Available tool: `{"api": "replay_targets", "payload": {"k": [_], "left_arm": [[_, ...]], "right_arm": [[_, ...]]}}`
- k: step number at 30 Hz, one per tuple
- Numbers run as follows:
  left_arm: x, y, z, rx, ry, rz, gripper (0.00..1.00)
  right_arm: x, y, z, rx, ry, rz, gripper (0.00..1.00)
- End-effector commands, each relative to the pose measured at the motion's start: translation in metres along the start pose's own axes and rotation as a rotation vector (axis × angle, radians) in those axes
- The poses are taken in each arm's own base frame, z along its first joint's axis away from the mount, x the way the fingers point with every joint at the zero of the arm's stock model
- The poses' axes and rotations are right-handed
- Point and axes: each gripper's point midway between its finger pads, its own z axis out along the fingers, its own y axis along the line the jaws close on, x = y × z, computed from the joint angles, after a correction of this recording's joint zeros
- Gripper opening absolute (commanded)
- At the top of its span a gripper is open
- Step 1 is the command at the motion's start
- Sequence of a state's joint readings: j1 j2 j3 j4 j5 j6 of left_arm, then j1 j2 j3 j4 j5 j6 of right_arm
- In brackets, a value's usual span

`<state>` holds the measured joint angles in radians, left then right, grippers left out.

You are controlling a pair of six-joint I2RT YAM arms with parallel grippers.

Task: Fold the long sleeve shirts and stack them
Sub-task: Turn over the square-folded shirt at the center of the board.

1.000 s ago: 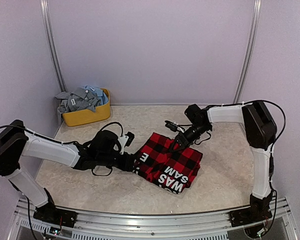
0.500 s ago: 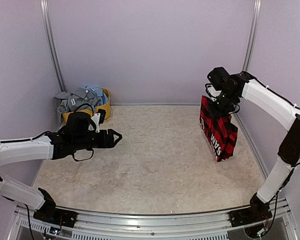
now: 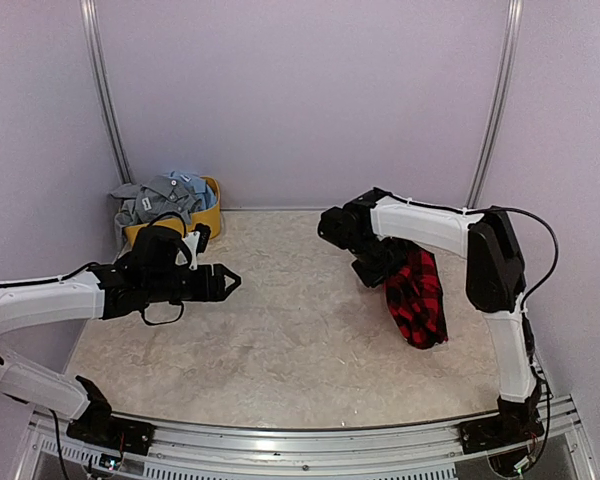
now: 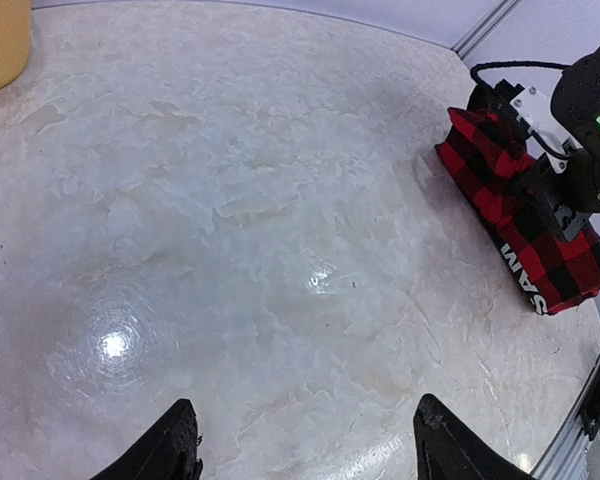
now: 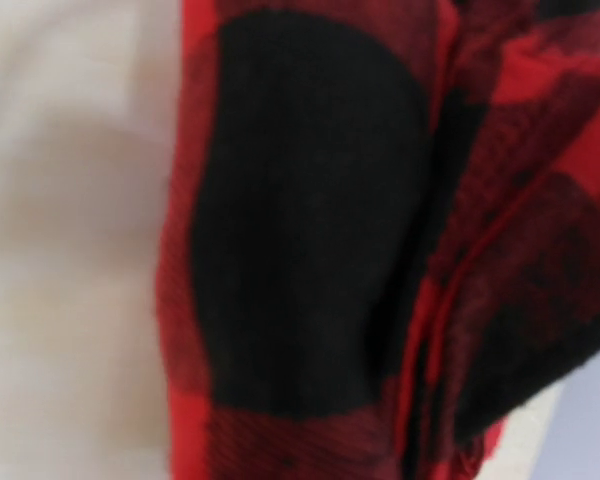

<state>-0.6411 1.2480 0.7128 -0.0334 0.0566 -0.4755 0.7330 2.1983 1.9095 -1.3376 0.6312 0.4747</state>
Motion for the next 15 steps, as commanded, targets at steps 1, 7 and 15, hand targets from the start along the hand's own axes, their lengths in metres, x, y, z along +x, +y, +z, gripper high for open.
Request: {"api": "replay_targets", "payload": {"k": [1, 7, 15], "left_arm": [[-0.004, -0.002, -0.004, 0.007, -0.003, -0.012, 0.69], [-0.003, 0.002, -0.004, -0.01, -0.002, -0.009, 0.7], [0.003, 0.014, -0.008, -0.064, -0.006, -0.023, 0.7]], "right_arm": [[-0.009, 0.036, -0.022, -0.046, -0.038, -0.018, 0.02], [-0.003, 0.087, -0.021, -0.094, -0.023, -0.083, 0.18], [-0.009, 0.13, -0.057, -0.18, -0.105, -0.121, 0.58]]}}
